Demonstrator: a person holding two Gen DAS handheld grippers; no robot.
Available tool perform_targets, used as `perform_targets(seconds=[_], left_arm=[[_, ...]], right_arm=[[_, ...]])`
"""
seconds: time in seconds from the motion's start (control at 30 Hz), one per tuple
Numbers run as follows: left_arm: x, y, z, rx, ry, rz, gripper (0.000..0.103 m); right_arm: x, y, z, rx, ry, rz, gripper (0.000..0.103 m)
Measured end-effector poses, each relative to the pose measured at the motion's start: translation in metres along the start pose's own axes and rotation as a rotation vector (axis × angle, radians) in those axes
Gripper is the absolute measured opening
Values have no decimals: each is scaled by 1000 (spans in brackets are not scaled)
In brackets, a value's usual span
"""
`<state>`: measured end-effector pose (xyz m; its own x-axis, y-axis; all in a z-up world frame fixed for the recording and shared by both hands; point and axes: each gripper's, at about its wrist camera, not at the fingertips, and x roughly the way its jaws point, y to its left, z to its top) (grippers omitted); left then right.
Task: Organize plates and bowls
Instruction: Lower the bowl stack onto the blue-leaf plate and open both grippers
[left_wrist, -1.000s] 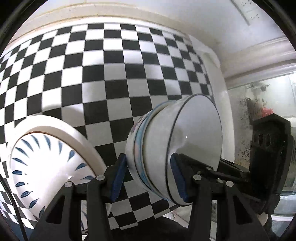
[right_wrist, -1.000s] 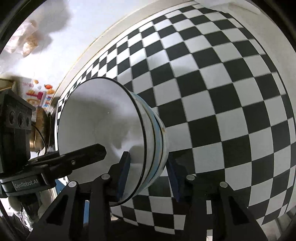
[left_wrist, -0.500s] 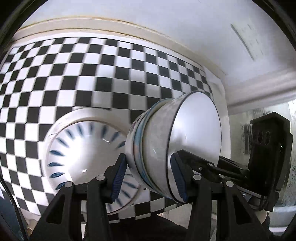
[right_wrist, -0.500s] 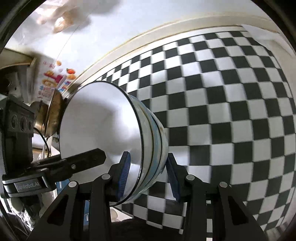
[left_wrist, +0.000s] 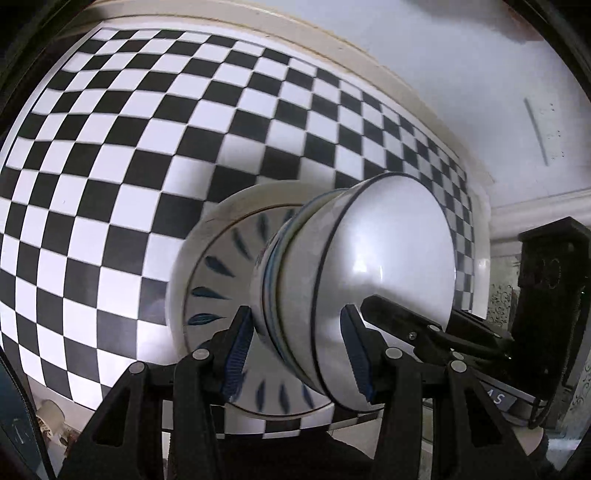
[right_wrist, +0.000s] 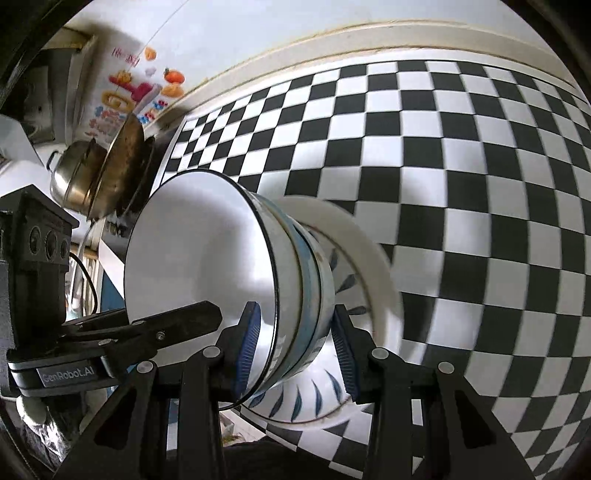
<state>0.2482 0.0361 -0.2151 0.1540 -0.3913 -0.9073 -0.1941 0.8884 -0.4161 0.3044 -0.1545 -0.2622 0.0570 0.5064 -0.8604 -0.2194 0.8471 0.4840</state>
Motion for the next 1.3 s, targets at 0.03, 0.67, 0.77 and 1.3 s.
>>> perform_targets(seconds=[0.03, 0.67, 0.77, 1.3], left_arm=[[2, 3, -1, -1, 4, 9, 45], [4, 9, -6, 25, 7, 68, 45], [-10, 7, -7, 53, -25, 125, 45], [-114, -6, -39, 218, -304, 298, 76]], right_arm=[[4, 3, -1, -3, 1, -2, 42], [21, 20, -2, -20, 19, -57, 40], [18, 23, -1, -8, 7, -72, 40], [-78, 81, -43, -13, -228, -332, 86]])
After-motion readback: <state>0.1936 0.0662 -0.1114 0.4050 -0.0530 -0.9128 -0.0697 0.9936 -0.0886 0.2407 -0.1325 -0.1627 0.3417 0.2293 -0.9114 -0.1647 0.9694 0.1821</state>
